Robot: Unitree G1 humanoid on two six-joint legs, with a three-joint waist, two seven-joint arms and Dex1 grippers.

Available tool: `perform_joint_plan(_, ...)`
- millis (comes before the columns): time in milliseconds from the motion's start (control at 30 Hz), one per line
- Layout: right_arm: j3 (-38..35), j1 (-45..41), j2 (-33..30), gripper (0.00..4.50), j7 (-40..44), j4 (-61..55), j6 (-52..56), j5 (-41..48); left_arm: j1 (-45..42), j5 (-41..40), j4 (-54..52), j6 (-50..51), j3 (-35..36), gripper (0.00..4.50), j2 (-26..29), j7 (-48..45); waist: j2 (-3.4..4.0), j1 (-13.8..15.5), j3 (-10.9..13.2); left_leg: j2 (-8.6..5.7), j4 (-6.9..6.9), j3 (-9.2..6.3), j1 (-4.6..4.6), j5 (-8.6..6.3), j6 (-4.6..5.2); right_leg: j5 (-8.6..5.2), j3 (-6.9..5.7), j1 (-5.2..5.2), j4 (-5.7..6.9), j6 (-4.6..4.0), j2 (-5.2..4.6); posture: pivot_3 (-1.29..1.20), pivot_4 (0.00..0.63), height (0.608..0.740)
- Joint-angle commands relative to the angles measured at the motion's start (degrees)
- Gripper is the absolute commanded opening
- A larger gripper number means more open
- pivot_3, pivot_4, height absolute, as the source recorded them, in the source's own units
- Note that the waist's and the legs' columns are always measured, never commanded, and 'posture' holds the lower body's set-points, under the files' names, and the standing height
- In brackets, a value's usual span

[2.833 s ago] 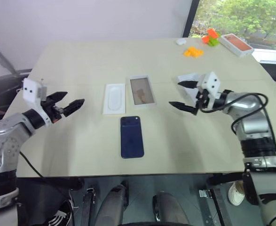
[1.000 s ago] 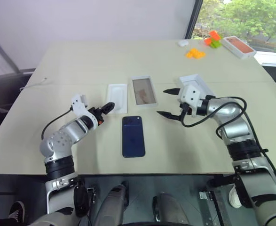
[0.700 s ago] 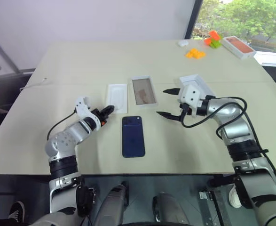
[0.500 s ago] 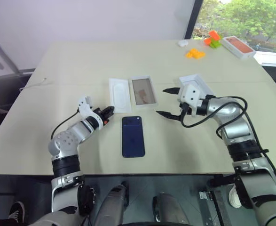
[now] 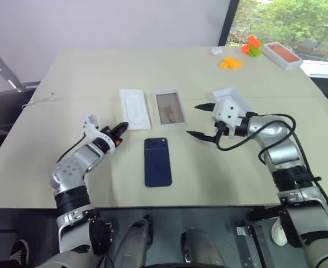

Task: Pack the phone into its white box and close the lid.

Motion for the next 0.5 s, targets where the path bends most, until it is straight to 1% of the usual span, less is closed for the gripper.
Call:
perform_joint_plan(33,-1.72,-1.59,-0.28,4.50,-1.17,0.50,-0.94,0.28,-3.53,-7.83,-2.94,1.51,1.68,0.02,-1.40,4.31,-0.04,0.20,0.02,0.00,0.01,-0.01,0.00,0.00,0.00,0.00,0.00,0.01,0.00,0.00,0.00,0.00,0.150,0.740)
perform_joint_plan(100,-1.34,-1.73,-0.45,4.50,-1.30,1.32,-1.36,-0.25,-5.59,-7.25,-3.05,1.20,-0.12,0.02,-2.29,6.99,-0.09,0.41,0.06,-0.01,0.04,-0.05,-0.01,0.00,0.00,0.00,-0.05,0.05,0.00,0.00,-0.01,0.00,0.150,0.740)
perform_joint_plan(167,-1.35,-1.74,-0.53,4.50,-1.19,2.01,-1.67,-0.18,-9.31,-7.24,-2.08,-1.31,-0.50,0.02,-4.21,9.58,-0.14,0.46,0.08,-0.02,0.07,-0.05,-0.01,0.00,0.00,0.03,-0.06,0.09,-0.03,0.06,-0.01,0.00,0.150,0.740)
perform_joint_plan(333,-1.49,-2.18,-0.95,4.50,-1.59,4.08,-3.18,-0.96,-13.82,-0.74,1.47,-5.05,-6.47,0.02,-5.71,10.74,-0.15,0.08,0.08,-0.04,0.02,0.03,-0.02,0.00,0.01,0.06,-0.08,0.11,-0.14,0.11,0.00,0.00,0.150,0.740)
perform_joint_plan(433,-1.70,-2.56,-0.89,4.50,-1.76,4.34,-3.32,-0.87,-14.63,4.65,4.53,-8.01,-11.61,0.02,-6.80,9.53,-0.16,-0.05,0.08,-0.03,-0.01,0.07,-0.01,0.00,0.01,0.05,-0.06,0.09,-0.16,0.12,0.03,0.00,0.150,0.740)
perform_joint_plan(500,-1.71,-2.49,-1.02,4.50,-1.90,4.01,-3.35,-0.87,-14.71,6.61,6.56,-9.49,-12.64,0.02,-6.99,9.39,-0.16,-0.07,0.08,-0.01,-0.03,0.06,-0.03,0.00,0.02,0.05,-0.06,0.05,-0.15,0.12,0.05,0.00,0.150,0.740)
